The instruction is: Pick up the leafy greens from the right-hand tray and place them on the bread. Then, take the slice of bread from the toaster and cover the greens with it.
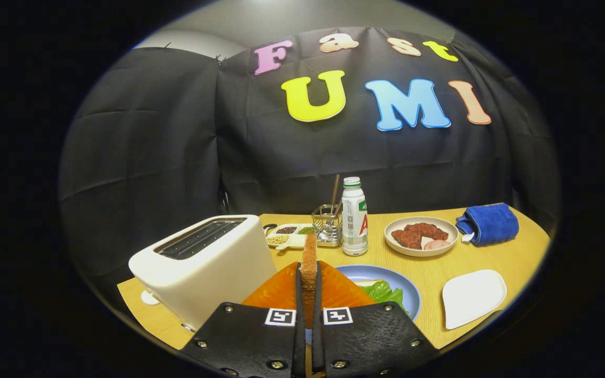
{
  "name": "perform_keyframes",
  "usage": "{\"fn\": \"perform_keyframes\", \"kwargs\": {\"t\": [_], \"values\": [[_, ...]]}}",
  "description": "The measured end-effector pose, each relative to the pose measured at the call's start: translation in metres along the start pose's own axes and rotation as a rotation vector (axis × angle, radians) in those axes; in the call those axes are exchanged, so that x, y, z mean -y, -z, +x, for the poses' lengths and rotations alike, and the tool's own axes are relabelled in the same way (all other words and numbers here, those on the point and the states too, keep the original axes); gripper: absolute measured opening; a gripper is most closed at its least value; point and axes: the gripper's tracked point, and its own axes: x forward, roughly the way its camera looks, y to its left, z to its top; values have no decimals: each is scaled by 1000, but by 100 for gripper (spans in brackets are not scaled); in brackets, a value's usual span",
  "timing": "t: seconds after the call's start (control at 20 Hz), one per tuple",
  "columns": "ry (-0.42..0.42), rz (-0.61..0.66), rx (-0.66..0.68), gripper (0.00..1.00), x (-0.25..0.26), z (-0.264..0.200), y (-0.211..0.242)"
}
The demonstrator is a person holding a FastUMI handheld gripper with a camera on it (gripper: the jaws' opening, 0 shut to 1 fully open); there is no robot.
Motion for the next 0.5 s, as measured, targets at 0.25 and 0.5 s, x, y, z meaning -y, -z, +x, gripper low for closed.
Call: {"fn": "perform_keyframes", "kwargs": {"t": [0.25,0.5], "values": [[29,8,-9,5,18,1,12],[52,-23,-25,6,35,2,16]]}}
